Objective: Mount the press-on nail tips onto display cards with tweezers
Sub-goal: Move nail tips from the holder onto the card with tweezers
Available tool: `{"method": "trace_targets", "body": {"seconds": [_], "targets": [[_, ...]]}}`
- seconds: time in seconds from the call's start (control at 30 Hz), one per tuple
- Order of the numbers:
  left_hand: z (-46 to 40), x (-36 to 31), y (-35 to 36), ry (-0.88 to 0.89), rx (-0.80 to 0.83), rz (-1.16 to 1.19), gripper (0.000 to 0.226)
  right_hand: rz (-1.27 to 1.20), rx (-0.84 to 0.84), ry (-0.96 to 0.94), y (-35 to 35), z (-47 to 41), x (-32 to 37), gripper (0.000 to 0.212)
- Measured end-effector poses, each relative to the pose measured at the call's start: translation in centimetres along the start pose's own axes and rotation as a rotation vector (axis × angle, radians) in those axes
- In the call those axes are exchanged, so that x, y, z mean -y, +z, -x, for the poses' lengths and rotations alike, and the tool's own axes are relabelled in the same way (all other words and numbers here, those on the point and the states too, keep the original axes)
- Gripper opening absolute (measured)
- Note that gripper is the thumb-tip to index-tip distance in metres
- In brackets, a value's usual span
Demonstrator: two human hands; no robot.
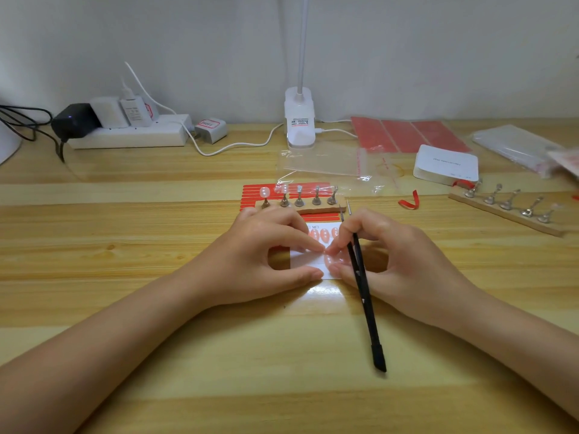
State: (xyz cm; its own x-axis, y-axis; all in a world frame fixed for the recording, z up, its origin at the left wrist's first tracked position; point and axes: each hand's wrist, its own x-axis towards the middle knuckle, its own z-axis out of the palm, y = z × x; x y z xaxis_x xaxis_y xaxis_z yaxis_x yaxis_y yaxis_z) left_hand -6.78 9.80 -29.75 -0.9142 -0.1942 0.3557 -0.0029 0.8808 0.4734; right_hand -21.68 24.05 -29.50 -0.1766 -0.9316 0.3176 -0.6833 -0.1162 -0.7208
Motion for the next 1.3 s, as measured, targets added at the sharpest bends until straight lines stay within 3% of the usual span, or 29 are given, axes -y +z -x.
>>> {"method": "trace_targets", "body": {"seconds": [0.37, 1.03, 1.17, 1.3], "targets": [[-0.15, 0.06, 0.08, -0.019, 0.009, 0.048, 0.038, -0.103, 0.0, 0.067, -0.14, -0.15, -0.12, 0.024], [0.07, -0.13, -0.08, -0.013, 0.004, -0.016, 0.037, -0.072, 0.003, 0.051, -0.11, -0.1, -0.18, 0.024], [0.06, -0.12, -0.02, -0.017, -0.002, -0.018, 0.034, -0.12, -0.076, 0.049, -0.16, 0.06, 0.0, 0.022], [0.1, -0.1, -0.04, -0.027, 0.005, -0.019, 0.037, -0.236, -0.3, 0.069, -0.26, 0.11, 0.31, 0.02]]}}
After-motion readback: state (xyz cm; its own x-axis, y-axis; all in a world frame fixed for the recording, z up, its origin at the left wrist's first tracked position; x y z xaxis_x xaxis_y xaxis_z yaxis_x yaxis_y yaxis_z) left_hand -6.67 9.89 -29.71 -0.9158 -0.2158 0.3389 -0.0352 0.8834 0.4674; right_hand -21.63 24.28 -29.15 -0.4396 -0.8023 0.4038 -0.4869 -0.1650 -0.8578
